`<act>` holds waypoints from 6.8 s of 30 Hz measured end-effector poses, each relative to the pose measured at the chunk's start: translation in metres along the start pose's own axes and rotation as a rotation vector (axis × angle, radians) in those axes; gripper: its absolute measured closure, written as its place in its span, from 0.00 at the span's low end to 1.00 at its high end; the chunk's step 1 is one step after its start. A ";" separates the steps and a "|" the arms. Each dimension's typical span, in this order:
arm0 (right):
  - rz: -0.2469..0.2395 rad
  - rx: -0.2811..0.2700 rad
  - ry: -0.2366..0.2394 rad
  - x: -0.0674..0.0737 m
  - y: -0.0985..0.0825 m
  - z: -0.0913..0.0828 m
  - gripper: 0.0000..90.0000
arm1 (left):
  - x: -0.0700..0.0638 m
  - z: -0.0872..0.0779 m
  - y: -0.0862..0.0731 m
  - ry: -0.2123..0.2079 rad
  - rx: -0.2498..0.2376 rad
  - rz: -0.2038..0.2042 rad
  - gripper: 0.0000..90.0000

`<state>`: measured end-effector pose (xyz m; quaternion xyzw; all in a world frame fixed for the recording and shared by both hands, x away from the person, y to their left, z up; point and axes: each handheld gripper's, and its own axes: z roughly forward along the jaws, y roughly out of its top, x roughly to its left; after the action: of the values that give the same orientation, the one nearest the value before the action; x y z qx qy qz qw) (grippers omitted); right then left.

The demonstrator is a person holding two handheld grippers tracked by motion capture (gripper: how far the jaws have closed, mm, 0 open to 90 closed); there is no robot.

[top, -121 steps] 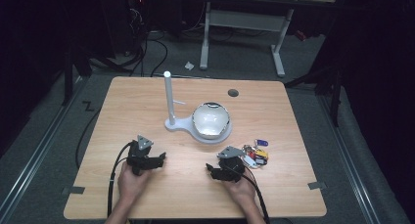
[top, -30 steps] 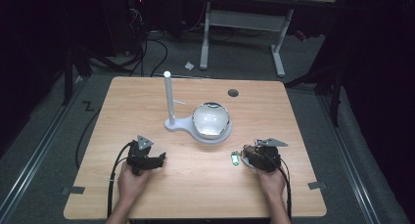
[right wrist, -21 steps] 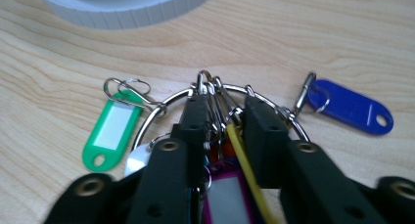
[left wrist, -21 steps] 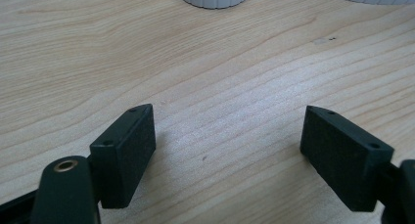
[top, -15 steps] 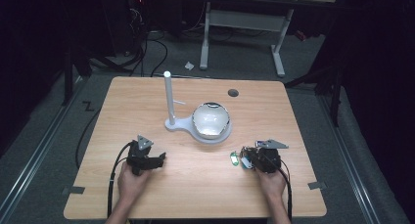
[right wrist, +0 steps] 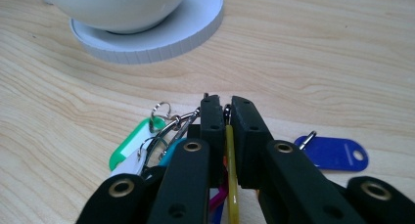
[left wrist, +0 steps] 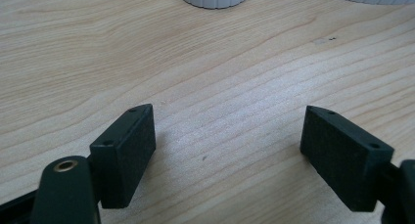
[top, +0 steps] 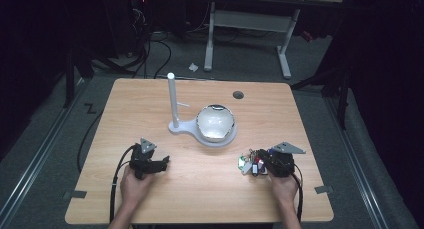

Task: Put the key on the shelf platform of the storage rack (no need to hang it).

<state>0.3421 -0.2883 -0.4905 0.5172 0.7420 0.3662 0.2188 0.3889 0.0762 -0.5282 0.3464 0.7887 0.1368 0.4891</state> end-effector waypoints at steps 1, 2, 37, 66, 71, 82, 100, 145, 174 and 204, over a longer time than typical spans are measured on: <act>0.000 0.000 0.000 0.000 0.000 0.000 0.94 | 0.000 0.000 0.000 0.000 0.000 -0.001 0.23; -0.001 -0.005 0.002 -0.001 0.002 -0.004 0.94 | 0.000 0.000 0.000 0.000 0.000 0.000 0.23; -0.059 -0.123 -0.005 -0.005 0.044 -0.059 0.94 | 0.000 0.000 0.000 0.000 0.001 -0.002 0.23; -0.140 -0.193 0.014 0.008 0.100 -0.086 0.94 | 0.000 -0.001 0.000 0.000 0.005 -0.003 0.23; -0.148 -0.200 0.061 0.015 0.116 -0.086 0.94 | 0.000 -0.001 0.000 -0.001 0.005 -0.002 0.23; -0.204 -0.211 0.106 0.033 0.143 -0.085 0.94 | 0.001 -0.002 0.000 -0.002 0.006 0.002 0.23; -0.240 -0.235 0.200 0.057 0.187 -0.066 0.94 | 0.001 -0.002 0.000 -0.004 0.008 0.006 0.23; -0.220 -0.137 0.285 0.083 0.208 0.022 0.94 | 0.000 -0.003 0.000 0.003 0.012 -0.015 0.23; -0.133 -0.038 0.251 0.064 0.172 0.063 0.94 | 0.001 -0.002 0.000 -0.003 0.010 0.001 0.23; -0.113 0.034 0.162 0.058 0.151 0.094 0.94 | 0.001 -0.002 0.000 -0.008 0.011 0.006 0.23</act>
<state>0.4788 -0.1750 -0.4312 0.4470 0.7912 0.3813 0.1698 0.3863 0.0772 -0.5280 0.3521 0.7864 0.1324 0.4900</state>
